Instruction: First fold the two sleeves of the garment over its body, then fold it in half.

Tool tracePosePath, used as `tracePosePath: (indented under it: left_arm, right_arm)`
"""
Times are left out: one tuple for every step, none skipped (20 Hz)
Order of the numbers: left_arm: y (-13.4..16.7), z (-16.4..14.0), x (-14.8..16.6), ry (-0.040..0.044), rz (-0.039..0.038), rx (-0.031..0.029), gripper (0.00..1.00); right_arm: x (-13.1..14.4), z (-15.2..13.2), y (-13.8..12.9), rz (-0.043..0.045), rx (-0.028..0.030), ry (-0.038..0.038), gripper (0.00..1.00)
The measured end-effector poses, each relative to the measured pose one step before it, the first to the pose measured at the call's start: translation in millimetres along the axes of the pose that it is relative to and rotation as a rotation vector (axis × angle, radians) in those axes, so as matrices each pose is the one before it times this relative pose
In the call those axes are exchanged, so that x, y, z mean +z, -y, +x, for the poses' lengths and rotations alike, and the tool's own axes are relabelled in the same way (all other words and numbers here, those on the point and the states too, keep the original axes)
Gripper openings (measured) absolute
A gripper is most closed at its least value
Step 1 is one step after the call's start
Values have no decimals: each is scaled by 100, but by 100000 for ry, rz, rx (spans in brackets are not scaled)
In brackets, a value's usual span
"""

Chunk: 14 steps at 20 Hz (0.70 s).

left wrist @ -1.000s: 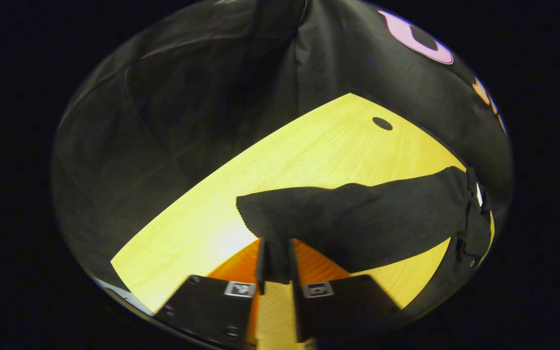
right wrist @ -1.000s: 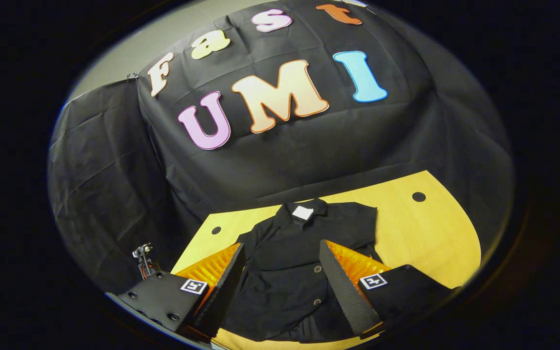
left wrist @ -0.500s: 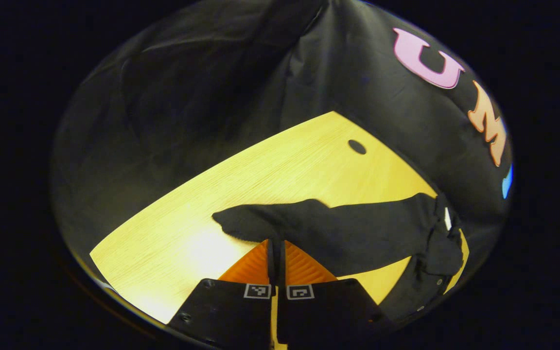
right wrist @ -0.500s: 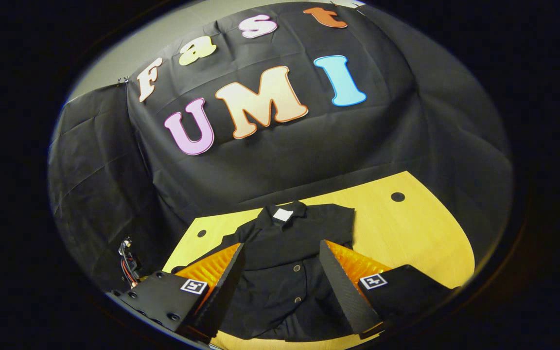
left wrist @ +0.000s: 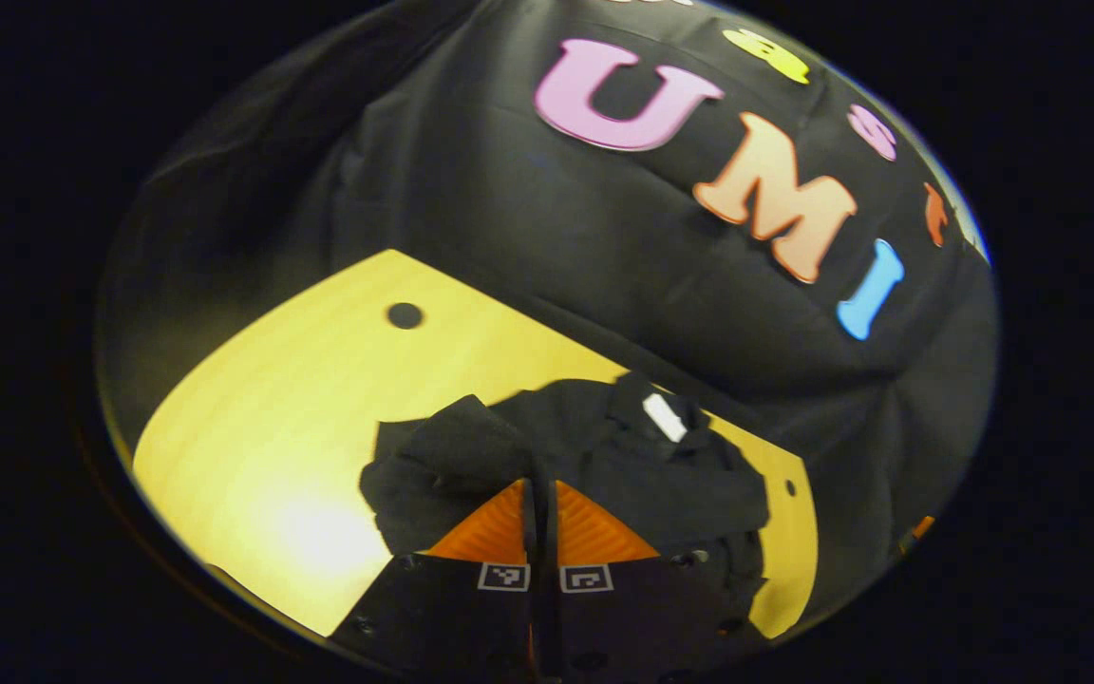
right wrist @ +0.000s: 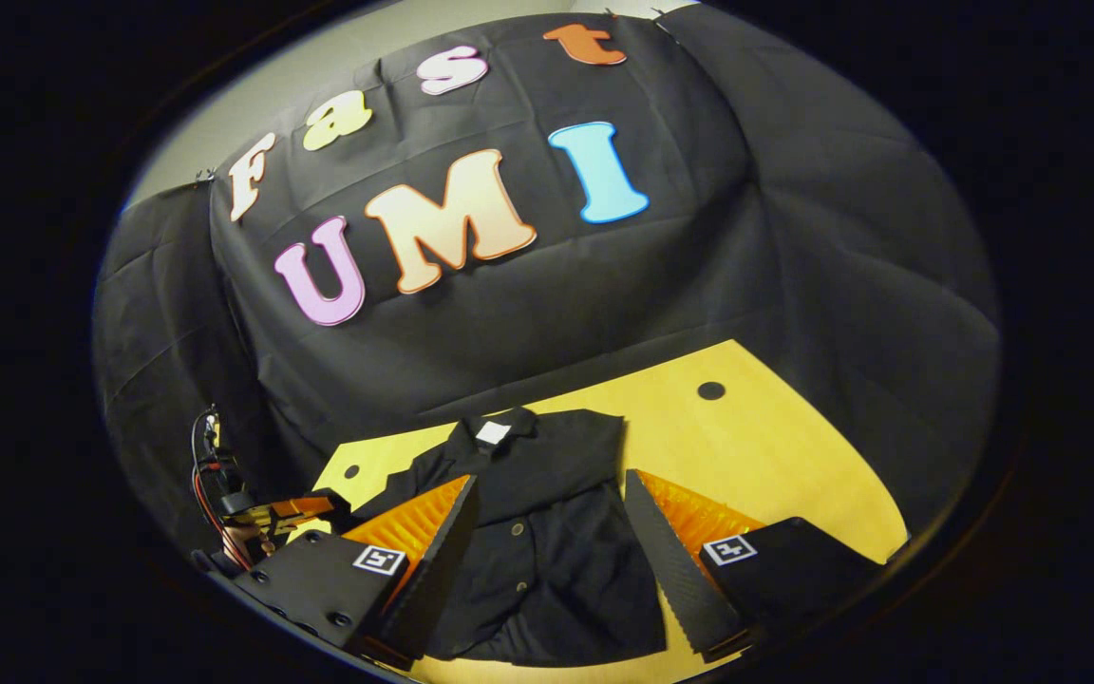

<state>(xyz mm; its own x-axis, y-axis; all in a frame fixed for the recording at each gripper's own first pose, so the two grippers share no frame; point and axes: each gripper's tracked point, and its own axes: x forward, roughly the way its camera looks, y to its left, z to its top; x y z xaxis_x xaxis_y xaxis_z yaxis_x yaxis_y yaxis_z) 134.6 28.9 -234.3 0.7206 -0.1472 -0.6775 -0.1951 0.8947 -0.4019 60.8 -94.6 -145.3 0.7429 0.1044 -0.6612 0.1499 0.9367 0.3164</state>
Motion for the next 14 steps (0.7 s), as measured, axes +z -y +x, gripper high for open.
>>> tracePosePath:
  left_arm:
    - [2799,947,-685,-1727,1093,-4585,0]
    - [2669,985,-471,-1458,852,-3978,0]
    - [2412,1213,-511,-1605,657,-4052,0]
    - [2329,987,-411,-1157,657,-3479,0]
    - [2281,1164,-542,-487,579,-3144,0]
    - [2008,1095,-343,-733,357,-2823,0]
    - [1776,1186,-707,-1829,-352,-2829,0]
    - [1823,1023,-518,-1649,-742,-3025,0]
    - [1722,1101,-486,-977,-726,-2248,0]
    - [1382,952,-522,-1530,-369,-1659,0]
    - [1014,1123,-411,-247,-698,-488,0]
    - [1354,1057,-377,-204,-1950,-3007,0]
    - [1727,240,-229,-810,-2868,-4413,0]
    - [1234,751,-446,-817,-1364,-2329,25]
  right_arm:
    - [192,-218,892,572,-1484,510,97]
    - [99,-296,1028,657,-1498,513,97]
    - [144,-193,864,754,-1360,324,97]
    - [13,-157,906,700,-1452,149,97]
    - [-1,-251,832,766,-1402,87,97]
    - [-49,-169,833,769,-1204,102,97]
    - [26,-140,792,522,-1442,272,98]
    - [-78,-199,1029,345,-1220,40,97]
    - [8,-224,773,273,-1205,-35,97]
    - [-55,-62,719,216,-1090,-45,97]
    - [-79,-75,808,154,-994,-75,97]
    - [-58,-40,684,306,-858,-59,97]
    - [63,34,524,399,-770,-69,97]
    - [-19,23,502,441,-665,-29,97]
